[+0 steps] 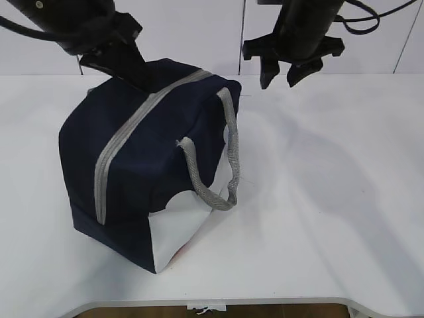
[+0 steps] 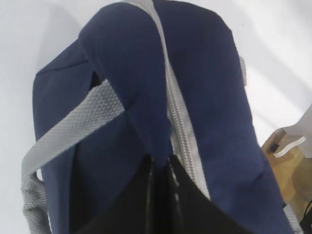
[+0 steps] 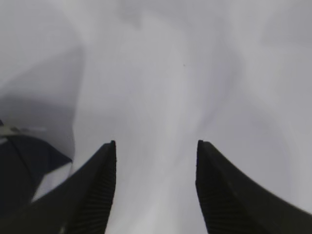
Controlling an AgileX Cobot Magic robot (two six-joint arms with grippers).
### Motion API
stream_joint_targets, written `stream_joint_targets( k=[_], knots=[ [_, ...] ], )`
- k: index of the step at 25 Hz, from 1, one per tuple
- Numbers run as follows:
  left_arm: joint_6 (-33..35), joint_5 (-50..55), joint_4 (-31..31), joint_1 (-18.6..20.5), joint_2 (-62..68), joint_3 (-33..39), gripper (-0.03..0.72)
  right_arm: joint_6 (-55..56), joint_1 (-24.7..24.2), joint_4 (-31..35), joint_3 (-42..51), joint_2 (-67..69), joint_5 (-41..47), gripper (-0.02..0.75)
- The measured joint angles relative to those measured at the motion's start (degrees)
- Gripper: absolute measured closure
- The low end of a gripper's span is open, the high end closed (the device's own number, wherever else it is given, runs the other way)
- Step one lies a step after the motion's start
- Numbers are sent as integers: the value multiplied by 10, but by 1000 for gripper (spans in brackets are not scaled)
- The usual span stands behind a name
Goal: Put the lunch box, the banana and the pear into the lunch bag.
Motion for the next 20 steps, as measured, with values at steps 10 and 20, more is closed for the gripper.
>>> stream_joint_targets(
  k=[10,20],
  knots=[
    [0,-6,13,0,2,-2,673,-74,8,0,-33,-6,52,323],
    [-10,-8,16,0,2,-6,291,-79,9,35,-35,-55,59,323]
  ],
)
